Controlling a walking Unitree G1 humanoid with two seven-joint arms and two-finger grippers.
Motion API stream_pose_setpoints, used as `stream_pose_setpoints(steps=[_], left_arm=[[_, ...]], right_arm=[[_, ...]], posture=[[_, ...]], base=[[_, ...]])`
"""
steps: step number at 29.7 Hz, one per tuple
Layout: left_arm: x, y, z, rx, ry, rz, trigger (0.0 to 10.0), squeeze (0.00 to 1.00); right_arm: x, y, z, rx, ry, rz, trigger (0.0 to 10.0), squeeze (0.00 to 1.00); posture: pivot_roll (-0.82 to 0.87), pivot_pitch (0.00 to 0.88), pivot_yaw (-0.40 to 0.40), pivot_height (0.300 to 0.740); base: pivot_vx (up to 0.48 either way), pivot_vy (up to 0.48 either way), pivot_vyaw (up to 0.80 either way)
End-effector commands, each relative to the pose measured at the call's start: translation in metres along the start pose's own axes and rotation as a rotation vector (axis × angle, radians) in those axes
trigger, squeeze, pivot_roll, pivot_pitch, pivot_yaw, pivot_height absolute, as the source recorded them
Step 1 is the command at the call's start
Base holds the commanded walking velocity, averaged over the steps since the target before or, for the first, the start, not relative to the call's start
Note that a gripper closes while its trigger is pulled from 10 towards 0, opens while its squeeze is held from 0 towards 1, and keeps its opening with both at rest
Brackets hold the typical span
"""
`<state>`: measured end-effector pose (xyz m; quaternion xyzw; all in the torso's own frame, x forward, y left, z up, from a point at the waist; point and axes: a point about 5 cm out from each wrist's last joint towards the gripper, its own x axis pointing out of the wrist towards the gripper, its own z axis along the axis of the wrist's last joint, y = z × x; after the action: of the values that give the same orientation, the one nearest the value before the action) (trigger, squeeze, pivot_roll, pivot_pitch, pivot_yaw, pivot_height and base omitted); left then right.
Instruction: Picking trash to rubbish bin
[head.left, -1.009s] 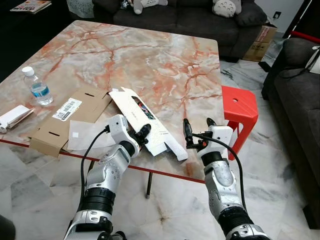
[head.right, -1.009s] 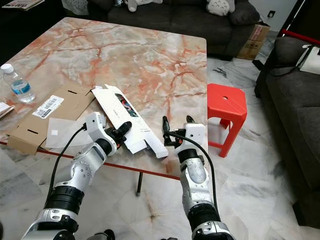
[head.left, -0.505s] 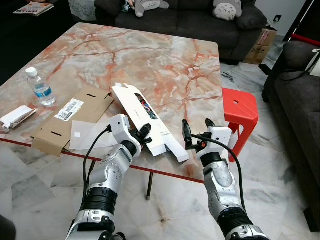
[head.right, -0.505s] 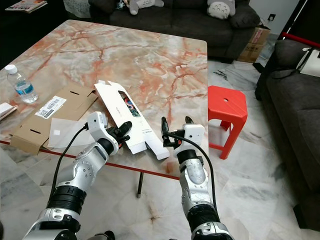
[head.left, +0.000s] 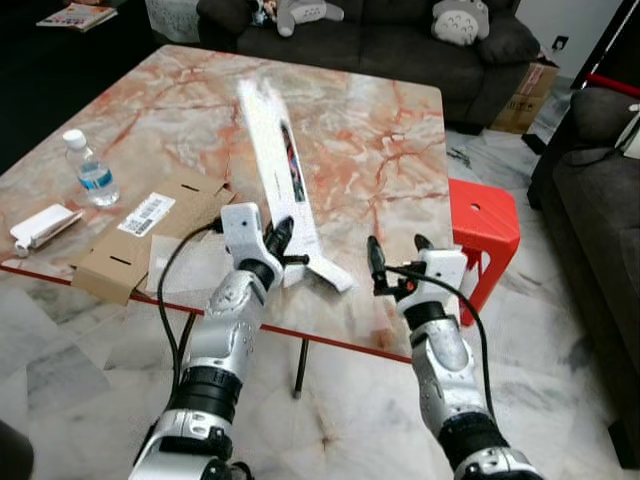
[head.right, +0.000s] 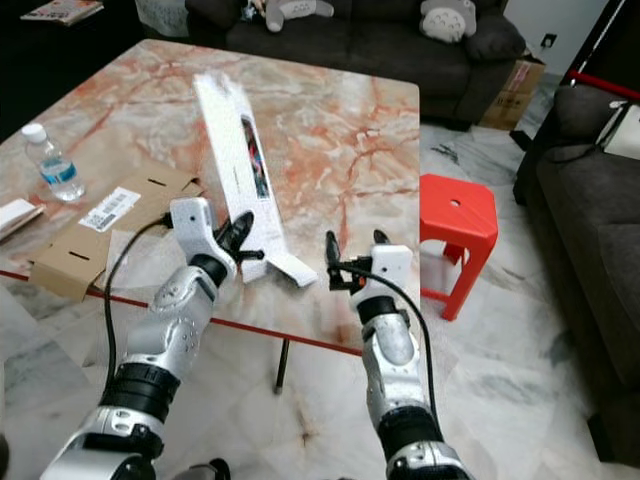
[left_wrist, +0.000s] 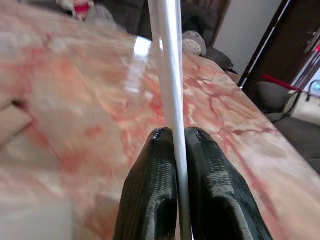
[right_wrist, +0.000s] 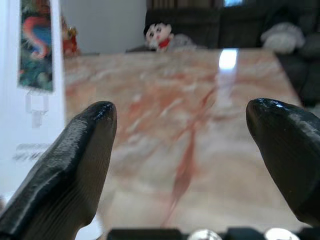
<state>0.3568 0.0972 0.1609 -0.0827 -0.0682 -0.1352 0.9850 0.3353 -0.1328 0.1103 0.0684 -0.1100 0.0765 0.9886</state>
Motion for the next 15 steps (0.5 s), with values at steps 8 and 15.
stream_pose_setpoints(steps=[8,15], left_arm=[[0.013,-0.012,0.026,0.313,-0.187,-0.01,10.0,0.0],[0.011,-0.01,0.029,0.384,-0.246,0.001,10.0,0.0]], right_arm=[[0.015,-0.02,0.04,-0.042,-0.145,-0.086,10.0,0.0],[0.016,-0.023,0.045,-0.042,-0.158,-0.107,10.0,0.0]], posture=[[0.06,0.121,-0.114,0.74],[0.06,0.132,-0.116,0.74]], base=[[0.0,0.0,0.0],[0.0,0.0,0.0]])
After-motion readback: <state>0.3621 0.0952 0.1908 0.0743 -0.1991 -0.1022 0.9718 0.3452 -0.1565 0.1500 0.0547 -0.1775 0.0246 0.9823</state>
